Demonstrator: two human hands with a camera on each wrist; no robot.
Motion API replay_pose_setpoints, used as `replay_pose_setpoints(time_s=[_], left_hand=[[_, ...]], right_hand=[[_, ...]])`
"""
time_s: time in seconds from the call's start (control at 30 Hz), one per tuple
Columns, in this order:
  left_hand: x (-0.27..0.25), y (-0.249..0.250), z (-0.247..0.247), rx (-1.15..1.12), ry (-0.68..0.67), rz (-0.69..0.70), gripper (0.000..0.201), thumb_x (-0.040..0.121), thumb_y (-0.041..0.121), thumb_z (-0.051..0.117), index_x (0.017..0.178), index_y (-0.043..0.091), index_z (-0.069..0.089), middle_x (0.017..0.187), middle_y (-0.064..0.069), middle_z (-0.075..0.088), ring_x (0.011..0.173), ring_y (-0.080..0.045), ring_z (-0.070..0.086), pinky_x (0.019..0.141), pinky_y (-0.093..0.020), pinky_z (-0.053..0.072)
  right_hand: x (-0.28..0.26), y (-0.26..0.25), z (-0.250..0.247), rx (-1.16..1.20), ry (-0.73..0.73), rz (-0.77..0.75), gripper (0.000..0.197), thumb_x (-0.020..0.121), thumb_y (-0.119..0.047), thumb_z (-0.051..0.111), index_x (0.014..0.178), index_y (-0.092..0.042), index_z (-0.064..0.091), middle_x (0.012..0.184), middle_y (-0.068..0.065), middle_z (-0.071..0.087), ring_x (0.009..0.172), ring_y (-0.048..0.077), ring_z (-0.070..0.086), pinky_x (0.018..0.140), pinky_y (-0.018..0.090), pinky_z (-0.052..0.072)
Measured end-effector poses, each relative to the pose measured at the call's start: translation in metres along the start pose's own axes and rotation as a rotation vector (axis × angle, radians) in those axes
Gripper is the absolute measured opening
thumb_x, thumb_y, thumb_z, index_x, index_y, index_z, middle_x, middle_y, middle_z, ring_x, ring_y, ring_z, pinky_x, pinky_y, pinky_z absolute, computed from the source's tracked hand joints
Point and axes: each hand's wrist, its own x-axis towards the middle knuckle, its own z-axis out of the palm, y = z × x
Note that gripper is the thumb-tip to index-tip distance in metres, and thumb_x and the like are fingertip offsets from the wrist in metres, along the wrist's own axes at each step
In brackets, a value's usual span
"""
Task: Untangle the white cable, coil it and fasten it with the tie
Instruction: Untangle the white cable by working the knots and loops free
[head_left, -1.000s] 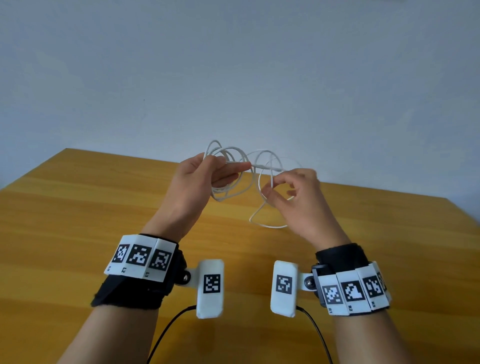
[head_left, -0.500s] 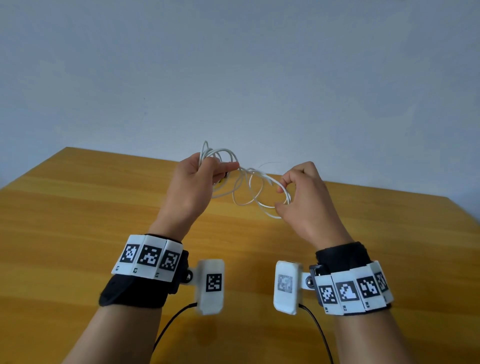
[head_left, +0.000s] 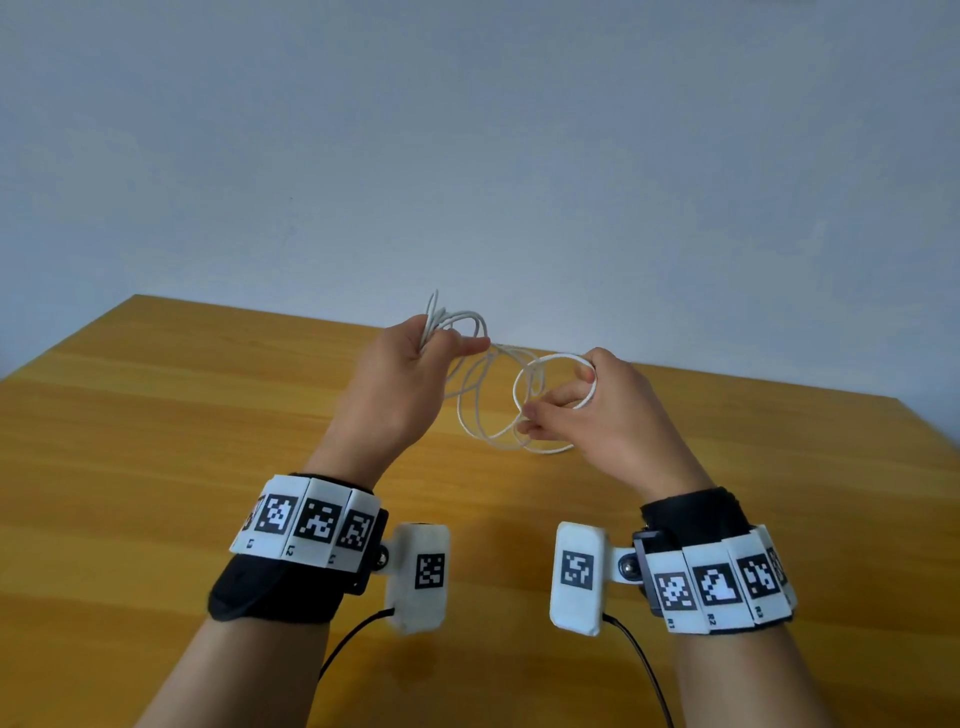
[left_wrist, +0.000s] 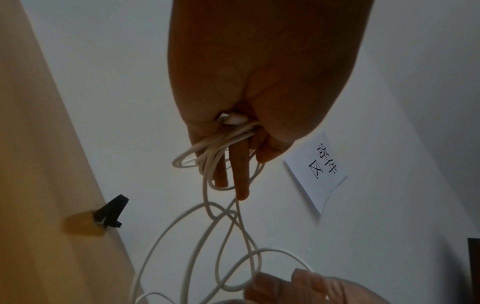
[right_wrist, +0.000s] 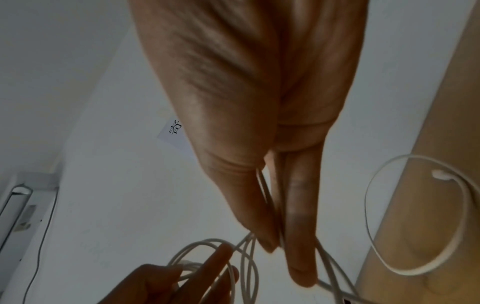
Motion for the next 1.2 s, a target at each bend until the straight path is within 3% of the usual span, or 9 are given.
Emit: replay_pose_setpoints(time_s=[0.1,0.17,0.23,0.37,0.57,0.67,0.9,1.07,1.2], left_hand=[[0.002,-0.003,0.000,0.008,0.017,-0.002,0.040,0.097,0.032,0.041,0.104,0.014,0.076,0.105,0.030,0.074,0.084,-0.033,0.062,0.072,-0.039,0.043],[0.004,-0.004,-0.001,-0.006,0.038,-0.008,0.040,0.098,0.031,0.042,0.105,0.012,0.076,0.103,0.025,0.076,0.082,-0.020,0.055,0.072,-0.039,0.043],[0.005,-0.006,-0.002,-0.050,0.066,-0.023,0.038,0.100,0.031,0.043,0.100,0.024,0.080,0.099,0.014,0.078,0.083,-0.019,0.056,0.077,-0.041,0.046],[0.006,-0.007,-0.005,-0.069,0.106,-0.048,0.039,0.101,0.032,0.042,0.099,0.031,0.081,0.099,0.026,0.074,0.095,-0.014,0.069,0.091,-0.039,0.052],[0.007,-0.007,-0.012,-0.080,0.162,-0.036,0.040,0.102,0.029,0.040,0.106,0.015,0.078,0.094,0.035,0.073,0.091,0.002,0.066,0.083,-0.031,0.051],[0.006,-0.009,-0.015,-0.113,0.212,-0.034,0.040,0.101,0.029,0.040,0.102,0.027,0.080,0.090,0.023,0.076,0.082,-0.016,0.057,0.075,-0.035,0.045],[0.010,-0.015,-0.026,-0.163,0.295,-0.011,0.039,0.099,0.034,0.041,0.110,0.035,0.079,0.113,-0.003,0.074,0.106,-0.009,0.068,0.097,-0.035,0.052],[0.012,-0.018,-0.024,-0.192,0.263,-0.017,0.038,0.097,0.035,0.042,0.108,0.036,0.079,0.102,0.003,0.069,0.094,-0.008,0.061,0.094,-0.031,0.051],[0.012,-0.018,-0.023,-0.194,0.255,-0.014,0.037,0.097,0.036,0.043,0.106,0.039,0.079,0.102,0.001,0.066,0.093,-0.009,0.059,0.097,-0.033,0.052]], right_hand=[[0.003,0.004,0.000,-0.089,-0.049,0.024,0.039,0.088,-0.034,0.079,0.096,-0.024,0.042,0.094,-0.023,0.079,0.128,-0.004,0.049,0.093,0.023,0.043],[0.002,0.003,-0.001,-0.129,-0.072,0.018,0.040,0.089,-0.038,0.079,0.098,-0.029,0.041,0.099,-0.030,0.076,0.122,-0.017,0.038,0.086,0.013,0.035],[0.002,0.005,-0.002,-0.089,-0.064,-0.013,0.034,0.094,-0.028,0.075,0.100,-0.029,0.041,0.098,-0.022,0.079,0.113,-0.022,0.048,0.088,0.014,0.038],[0.003,0.004,0.000,0.343,0.053,-0.043,0.025,0.102,0.000,0.058,0.113,-0.017,0.043,0.090,0.012,0.077,0.086,0.024,0.080,0.083,0.042,0.064],[0.008,0.008,-0.005,0.431,0.257,-0.149,0.025,0.109,-0.008,0.045,0.128,-0.012,0.061,0.076,0.000,0.054,0.060,0.012,0.063,0.074,0.039,0.063],[0.010,0.012,-0.010,0.294,0.262,-0.170,0.022,0.108,-0.016,0.052,0.120,-0.025,0.068,0.076,0.001,0.054,0.060,0.009,0.053,0.072,0.036,0.053],[0.004,0.022,-0.028,-0.361,0.099,-0.076,0.023,0.085,-0.026,0.084,0.104,-0.031,0.073,0.088,-0.015,0.072,0.076,-0.008,0.060,0.062,0.007,0.038],[0.000,0.022,-0.026,-0.426,-0.020,0.039,0.019,0.081,-0.035,0.086,0.096,-0.029,0.076,0.078,-0.006,0.071,0.070,0.009,0.067,0.050,0.008,0.041],[-0.004,0.017,-0.026,-0.528,-0.172,0.129,0.051,0.059,-0.050,0.096,0.101,-0.036,0.071,0.088,-0.012,0.072,0.077,-0.001,0.066,0.054,0.014,0.041]])
